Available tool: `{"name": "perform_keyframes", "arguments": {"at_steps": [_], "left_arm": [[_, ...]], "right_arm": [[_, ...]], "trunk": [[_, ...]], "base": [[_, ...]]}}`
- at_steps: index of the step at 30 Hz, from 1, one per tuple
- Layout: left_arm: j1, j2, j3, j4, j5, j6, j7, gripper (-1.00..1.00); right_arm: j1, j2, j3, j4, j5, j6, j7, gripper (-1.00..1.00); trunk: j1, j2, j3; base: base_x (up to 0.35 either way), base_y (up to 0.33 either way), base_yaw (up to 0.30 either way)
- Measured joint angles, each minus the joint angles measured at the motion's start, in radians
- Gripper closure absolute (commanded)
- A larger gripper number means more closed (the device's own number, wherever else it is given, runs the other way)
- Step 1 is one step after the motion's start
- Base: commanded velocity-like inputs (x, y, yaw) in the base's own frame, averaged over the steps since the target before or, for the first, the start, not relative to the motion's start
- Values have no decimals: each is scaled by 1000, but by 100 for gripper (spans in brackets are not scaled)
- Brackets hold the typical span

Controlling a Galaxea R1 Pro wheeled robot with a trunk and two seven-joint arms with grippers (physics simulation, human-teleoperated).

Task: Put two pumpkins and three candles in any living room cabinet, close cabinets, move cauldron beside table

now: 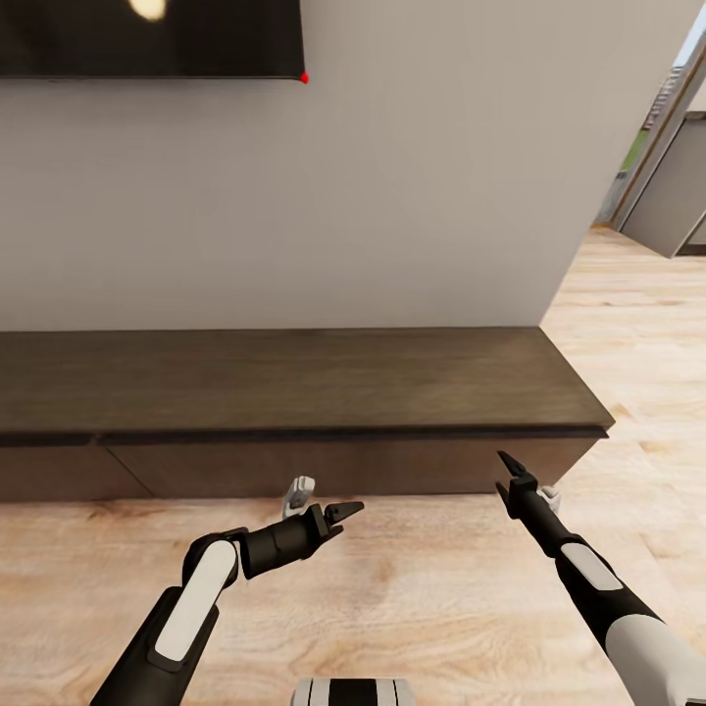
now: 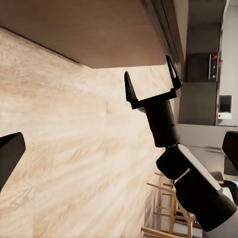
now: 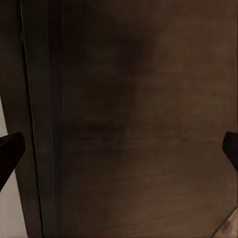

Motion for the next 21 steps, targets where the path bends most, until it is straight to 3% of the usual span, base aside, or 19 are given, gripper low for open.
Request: {"name": "perform_keyframes", "arguments": {"at_steps": [14, 21], "left_arm": [[0, -1, -1, 0, -1, 0, -1, -100], [0, 19, -100, -48, -3, 0, -124, -100]], "right_arm": [[0, 0, 0, 0, 1, -1, 0, -100], [0, 0, 0, 0, 2, -3, 0, -100]], "trunk": [[0, 0, 0], [0, 0, 0]], "base": [[22, 0, 0], [0, 0, 0]]}}
